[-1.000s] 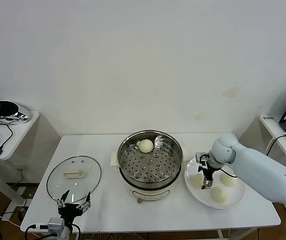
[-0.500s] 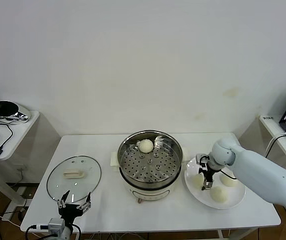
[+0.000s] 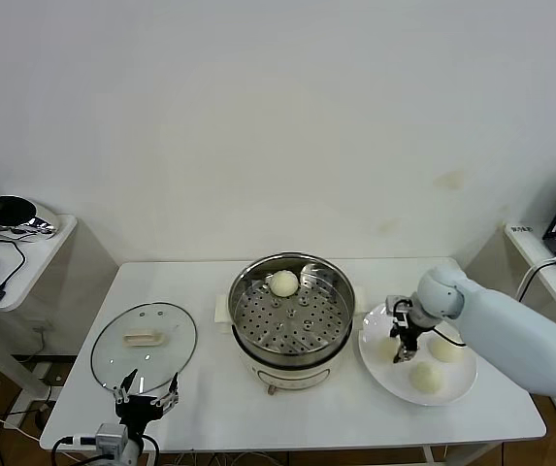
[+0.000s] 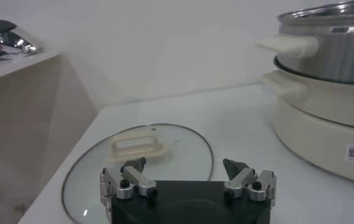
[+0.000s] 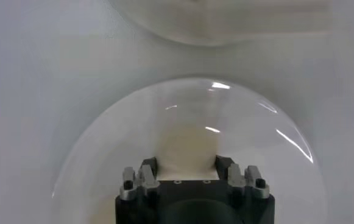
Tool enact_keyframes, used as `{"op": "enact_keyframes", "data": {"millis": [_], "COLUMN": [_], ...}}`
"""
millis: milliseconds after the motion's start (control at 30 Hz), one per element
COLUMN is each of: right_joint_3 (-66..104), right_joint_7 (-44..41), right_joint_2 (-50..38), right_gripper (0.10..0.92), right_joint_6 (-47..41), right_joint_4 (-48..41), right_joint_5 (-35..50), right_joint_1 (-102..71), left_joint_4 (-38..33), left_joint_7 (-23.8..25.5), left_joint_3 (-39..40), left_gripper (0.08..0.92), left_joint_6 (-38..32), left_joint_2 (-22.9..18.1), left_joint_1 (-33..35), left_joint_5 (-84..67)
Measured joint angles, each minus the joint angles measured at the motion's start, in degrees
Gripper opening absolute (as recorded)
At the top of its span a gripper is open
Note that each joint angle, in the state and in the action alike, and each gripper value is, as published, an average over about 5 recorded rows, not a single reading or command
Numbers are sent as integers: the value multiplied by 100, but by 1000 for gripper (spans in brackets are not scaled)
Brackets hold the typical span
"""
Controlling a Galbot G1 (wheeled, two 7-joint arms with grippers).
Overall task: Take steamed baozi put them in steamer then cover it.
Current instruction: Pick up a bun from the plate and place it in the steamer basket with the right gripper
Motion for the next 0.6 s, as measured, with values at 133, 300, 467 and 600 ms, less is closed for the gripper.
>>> {"op": "enact_keyframes", "data": {"millis": [133, 300, 467, 600], "right_joint_3": [-275, -870, -1494, -1803], "right_joint_7": [-92, -235, -408, -508], "right_joint_2": [-123, -121, 94, 406], "right_gripper": [569, 576, 577, 577], "right_joint_6": [-70, -159, -289, -416], "right_joint_4": [135, 205, 191, 91], "right_joint_5": [257, 748, 1370, 1857], "right_joint_1": [521, 1522, 2626, 3316], "left_joint_4": [8, -17, -62, -112], "left_joint_7": [-8, -34, -67, -76], "left_joint_3": [51, 106, 99, 113], "left_gripper": [823, 823, 823, 823], "left_joint_6": [-5, -9, -5, 8], "left_joint_2": [-34, -85, -91, -65], "left_joint_1": [-45, -98, -155, -176], "left_joint_5": [21, 61, 73, 84]}}
